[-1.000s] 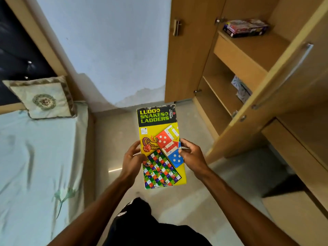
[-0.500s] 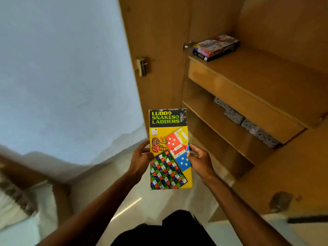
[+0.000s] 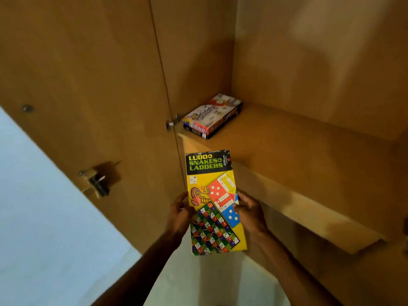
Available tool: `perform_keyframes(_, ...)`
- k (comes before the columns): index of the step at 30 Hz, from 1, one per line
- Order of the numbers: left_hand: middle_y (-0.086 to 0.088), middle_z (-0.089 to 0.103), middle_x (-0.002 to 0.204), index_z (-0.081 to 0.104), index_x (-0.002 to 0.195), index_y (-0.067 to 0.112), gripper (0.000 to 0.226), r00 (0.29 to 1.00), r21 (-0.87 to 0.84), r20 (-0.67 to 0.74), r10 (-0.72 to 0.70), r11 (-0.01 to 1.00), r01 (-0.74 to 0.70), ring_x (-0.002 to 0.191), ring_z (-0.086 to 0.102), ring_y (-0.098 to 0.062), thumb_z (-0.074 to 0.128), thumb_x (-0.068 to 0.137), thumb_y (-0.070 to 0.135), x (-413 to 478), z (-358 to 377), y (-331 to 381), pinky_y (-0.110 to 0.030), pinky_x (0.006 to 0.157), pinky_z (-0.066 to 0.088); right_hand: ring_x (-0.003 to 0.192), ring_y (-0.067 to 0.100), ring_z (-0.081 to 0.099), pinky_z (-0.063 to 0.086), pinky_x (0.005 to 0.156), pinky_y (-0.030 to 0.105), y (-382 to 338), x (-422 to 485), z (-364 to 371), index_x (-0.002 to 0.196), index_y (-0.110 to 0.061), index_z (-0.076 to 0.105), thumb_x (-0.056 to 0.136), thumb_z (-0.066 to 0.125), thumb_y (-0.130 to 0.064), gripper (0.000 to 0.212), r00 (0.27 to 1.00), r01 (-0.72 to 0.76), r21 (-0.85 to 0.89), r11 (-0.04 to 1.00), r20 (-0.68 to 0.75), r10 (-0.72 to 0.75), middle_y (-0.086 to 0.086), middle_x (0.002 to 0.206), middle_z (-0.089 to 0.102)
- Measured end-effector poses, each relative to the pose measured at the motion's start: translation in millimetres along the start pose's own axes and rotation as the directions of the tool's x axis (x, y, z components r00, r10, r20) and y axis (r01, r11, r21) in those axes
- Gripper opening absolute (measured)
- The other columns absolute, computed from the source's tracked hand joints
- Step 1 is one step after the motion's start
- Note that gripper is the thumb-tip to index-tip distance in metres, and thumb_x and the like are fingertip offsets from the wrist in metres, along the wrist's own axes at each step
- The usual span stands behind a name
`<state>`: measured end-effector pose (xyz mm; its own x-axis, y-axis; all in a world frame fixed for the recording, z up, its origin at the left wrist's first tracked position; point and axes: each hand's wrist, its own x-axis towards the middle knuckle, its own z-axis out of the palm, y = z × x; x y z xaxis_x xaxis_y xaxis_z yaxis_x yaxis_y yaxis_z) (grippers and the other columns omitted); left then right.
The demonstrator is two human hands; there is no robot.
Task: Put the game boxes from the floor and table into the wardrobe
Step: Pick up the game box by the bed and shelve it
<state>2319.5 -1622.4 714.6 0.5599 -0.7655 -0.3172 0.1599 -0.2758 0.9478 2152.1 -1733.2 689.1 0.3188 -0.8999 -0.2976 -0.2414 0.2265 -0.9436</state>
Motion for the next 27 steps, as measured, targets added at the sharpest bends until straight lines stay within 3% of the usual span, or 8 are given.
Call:
perform_keyframes(8,-0.012,0.069,0.110,0.049,0.135,0.017,0.048,0.998,0.019,-0.018,0.064,0.998,-0.064,0.095,0.070,-0.025,0.061,0.089,0.012,152.6,38.3,84.1,-0.044,0.084,0.057,0.099,0.019,0.070,0.059,0.086,0.044,-97.9,143.2,-1.8,0.121,-0.019,0.066,0.092,0.059,-0.006,0.032,0.996,0.081,-0.094,0.992,-0.038,-0.085,0.001,0.111,0.072)
perform_keyframes(12,-0.011,0.069,0.109,0.056,0.123,0.022,0.043,0.994,0.046,-0.030,0.101,0.994,-0.099,0.092,0.069,-0.023,0.067,0.082,0.027,227.6,49.6,130.0,-0.036,0.069,0.057,0.093,0.022,0.071,0.058,0.085,0.047,-143.3,213.0,4.9,0.105,-0.020,0.070,0.091,0.056,-0.001,0.028,0.995,0.095,-0.028,0.995,-0.035,-0.096,0.002,0.099,0.073)
perform_keyframes(14,-0.007,0.070,0.110,0.058,0.124,0.020,0.056,0.993,0.050,-0.017,0.119,0.992,-0.118,0.089,0.070,-0.022,0.068,0.072,0.036,259.5,55.6,151.1,-0.034,0.065,0.056,0.090,0.021,0.071,0.058,0.085,0.046,-160.4,244.4,7.6,0.094,-0.024,0.069,0.090,0.057,-0.001,0.026,0.995,0.092,-0.029,0.995,-0.045,-0.093,0.002,0.097,0.074)
perform_keyframes(16,-0.006,0.070,0.108,0.058,0.121,0.022,0.041,0.992,0.075,0.001,0.128,0.989,-0.128,0.082,0.069,-0.022,0.065,0.081,0.021,293.8,63.9,173.2,-0.035,0.059,0.056,0.091,0.021,0.071,0.059,0.085,0.042,-173.6,282.2,9.2,0.095,-0.022,0.069,0.090,0.058,-0.002,0.023,0.995,0.088,-0.018,0.996,-0.048,-0.089,0.006,0.103,0.074)
perform_keyframes(20,-0.012,0.068,0.115,0.064,0.103,0.029,0.038,0.971,0.130,0.177,0.159,0.974,-0.183,0.085,0.067,-0.027,0.067,0.081,-0.001,348.7,66.7,202.1,-0.048,0.070,0.056,0.093,0.021,0.068,0.056,0.083,0.036,-198.6,332.9,6.9,0.107,-0.015,0.066,0.090,0.057,0.001,0.024,0.994,0.094,0.041,0.995,-0.054,-0.092,0.005,0.102,0.069)
perform_keyframes(22,-0.011,0.059,0.134,0.059,0.123,0.019,0.054,0.919,0.198,0.370,0.134,0.956,-0.218,0.104,0.064,-0.021,0.077,0.077,-0.004,359.6,63.0,209.5,-0.031,0.078,0.059,0.092,0.020,0.067,0.055,0.078,0.033,-205.4,347.4,5.3,0.102,-0.019,0.062,0.090,0.057,0.003,0.026,0.993,0.110,0.066,0.992,-0.044,-0.108,0.002,0.100,0.068)
perform_keyframes(25,0.016,0.026,0.143,0.042,0.145,0.018,0.091,0.831,0.546,0.556,0.032,0.739,-0.394,0.129,0.035,-0.007,0.088,0.066,0.009,361.6,54.7,214.9,0.001,0.088,0.040,0.093,0.020,0.068,0.056,0.081,0.036,-204.2,358.8,-0.1,0.099,-0.022,0.062,0.089,0.057,0.006,0.030,0.992,0.129,0.093,0.987,-0.006,-0.129,0.003,0.103,0.070)
perform_keyframes(27,0.016,0.024,0.145,0.043,0.145,0.023,0.102,0.836,0.683,0.544,0.070,0.543,-0.489,0.134,0.027,-0.006,0.093,0.057,0.030,359.6,49.1,212.5,-0.008,0.105,0.031,0.102,0.023,0.067,0.056,0.087,0.039,-196.8,362.0,-5.0,0.113,-0.013,0.064,0.087,0.060,0.006,0.032,0.990,0.141,0.074,0.987,0.007,-0.142,0.007,0.114,0.069)
